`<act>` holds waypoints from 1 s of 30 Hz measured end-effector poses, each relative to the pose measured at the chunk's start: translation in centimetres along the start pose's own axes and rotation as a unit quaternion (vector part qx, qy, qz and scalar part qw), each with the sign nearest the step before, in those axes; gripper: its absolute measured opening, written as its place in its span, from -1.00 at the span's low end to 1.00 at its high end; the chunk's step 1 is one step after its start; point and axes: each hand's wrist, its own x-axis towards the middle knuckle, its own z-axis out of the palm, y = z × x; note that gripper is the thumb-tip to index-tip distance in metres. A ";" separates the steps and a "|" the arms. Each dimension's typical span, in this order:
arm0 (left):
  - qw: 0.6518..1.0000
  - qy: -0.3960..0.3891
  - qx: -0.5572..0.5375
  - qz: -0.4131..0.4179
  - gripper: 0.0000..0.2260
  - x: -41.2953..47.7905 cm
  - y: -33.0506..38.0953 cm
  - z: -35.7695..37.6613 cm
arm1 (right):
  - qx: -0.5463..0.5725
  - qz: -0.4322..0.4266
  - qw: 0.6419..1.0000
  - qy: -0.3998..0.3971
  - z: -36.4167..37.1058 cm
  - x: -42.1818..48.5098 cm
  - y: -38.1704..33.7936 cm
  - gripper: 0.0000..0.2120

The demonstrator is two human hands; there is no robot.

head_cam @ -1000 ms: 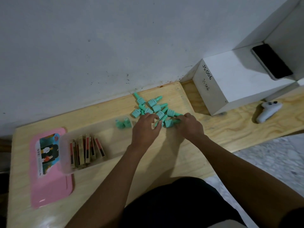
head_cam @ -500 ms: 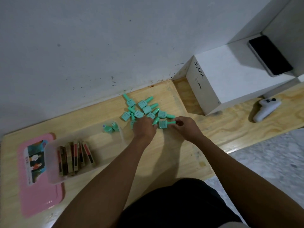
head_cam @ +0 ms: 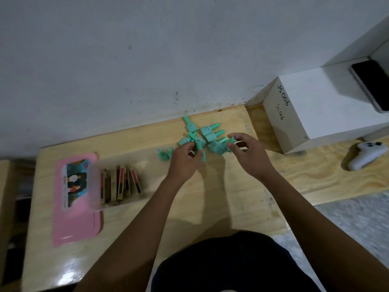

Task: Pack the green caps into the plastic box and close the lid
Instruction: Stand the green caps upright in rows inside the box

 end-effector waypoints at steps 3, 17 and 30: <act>0.997 0.067 -0.038 0.005 -0.86 -1.7 -0.8 -3.1 | 0.004 -0.027 1.000 -0.015 2.6 -0.3 -2.1 -0.79; 0.983 0.179 -0.020 -0.030 -0.83 -3.6 -8.0 -8.5 | -0.314 -0.155 0.931 -0.100 13.3 0.6 -6.1 -0.76; 0.992 0.115 0.031 -0.027 -0.80 -1.3 -9.7 -6.4 | -0.489 -0.196 0.849 -0.038 15.7 0.7 -4.5 -0.81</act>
